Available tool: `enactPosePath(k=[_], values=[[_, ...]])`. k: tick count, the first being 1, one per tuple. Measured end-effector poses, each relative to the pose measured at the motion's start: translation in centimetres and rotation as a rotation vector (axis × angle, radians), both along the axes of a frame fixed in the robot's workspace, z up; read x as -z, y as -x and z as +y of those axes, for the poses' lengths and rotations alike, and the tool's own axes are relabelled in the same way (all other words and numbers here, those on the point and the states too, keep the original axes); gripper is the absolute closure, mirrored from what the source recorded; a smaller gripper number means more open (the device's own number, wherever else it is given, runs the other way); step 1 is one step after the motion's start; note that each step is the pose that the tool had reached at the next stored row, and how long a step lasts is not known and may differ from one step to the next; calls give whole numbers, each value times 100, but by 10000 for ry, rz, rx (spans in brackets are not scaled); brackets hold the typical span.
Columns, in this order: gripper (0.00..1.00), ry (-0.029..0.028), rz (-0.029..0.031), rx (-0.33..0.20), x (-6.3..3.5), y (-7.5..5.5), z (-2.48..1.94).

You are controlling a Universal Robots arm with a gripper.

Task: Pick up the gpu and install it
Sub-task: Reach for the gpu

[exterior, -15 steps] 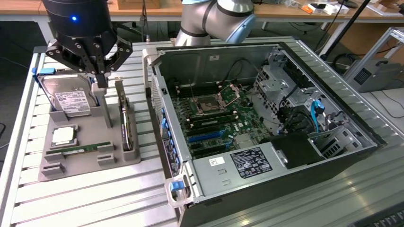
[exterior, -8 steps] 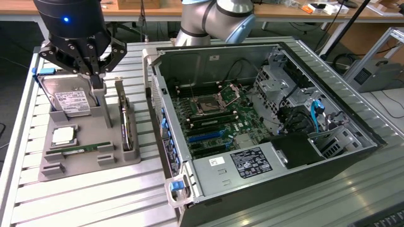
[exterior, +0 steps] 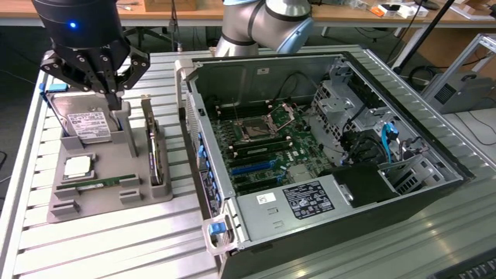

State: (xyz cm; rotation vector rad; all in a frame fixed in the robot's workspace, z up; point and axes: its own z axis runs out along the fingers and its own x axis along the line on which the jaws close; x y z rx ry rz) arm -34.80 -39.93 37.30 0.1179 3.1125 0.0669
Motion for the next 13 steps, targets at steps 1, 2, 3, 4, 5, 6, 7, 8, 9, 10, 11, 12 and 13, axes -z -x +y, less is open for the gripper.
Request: enactPosePath(k=[1,2,3,4,5,6,7,8,9,10,11,12,13], values=[[89,-1,0,1,1,7,0],[89,0,-1,1,2,12,0],[89,0,-1,1,3,17,0],[89,-1,-1,1,4,23,0],[89,0,-1,1,5,34,0],[89,0,0,0,6,41,0],[89,0,0,0,7,49,0],[89,0,-1,0,8,57,0],[89,0,0,0,8,65,0],[89,0,0,0,9,75,0],[89,0,0,0,10,84,0],[89,0,0,0,11,96,0],[89,0,0,0,12,107,0]])
